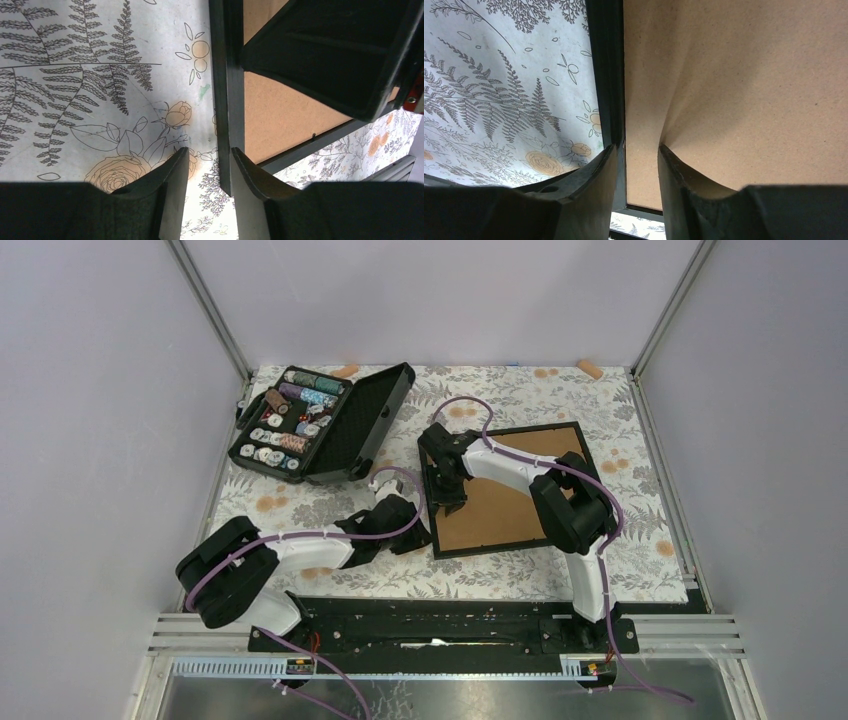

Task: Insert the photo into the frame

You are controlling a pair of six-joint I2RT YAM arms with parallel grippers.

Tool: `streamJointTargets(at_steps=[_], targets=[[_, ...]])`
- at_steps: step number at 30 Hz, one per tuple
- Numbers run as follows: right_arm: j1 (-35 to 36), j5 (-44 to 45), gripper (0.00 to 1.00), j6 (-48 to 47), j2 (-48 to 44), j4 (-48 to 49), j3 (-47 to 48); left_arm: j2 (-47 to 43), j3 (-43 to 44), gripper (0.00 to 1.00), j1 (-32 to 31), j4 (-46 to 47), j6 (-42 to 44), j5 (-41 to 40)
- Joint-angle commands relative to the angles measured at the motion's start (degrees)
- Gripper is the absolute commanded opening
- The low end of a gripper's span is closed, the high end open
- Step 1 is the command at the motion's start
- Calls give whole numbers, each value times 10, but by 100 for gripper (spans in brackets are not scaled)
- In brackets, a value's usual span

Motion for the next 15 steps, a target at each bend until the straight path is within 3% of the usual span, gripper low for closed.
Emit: streamJointTargets(at_steps=[1, 8, 15], targets=[[7, 13, 43, 8, -23, -17, 16, 16, -7, 42, -2, -8, 16, -7], [7, 13, 28, 0, 12, -29, 12, 26, -18, 40, -2, -5, 14, -6], [7, 16, 26, -3, 33, -28, 14, 24, -18, 39, -2, -10, 14, -10]])
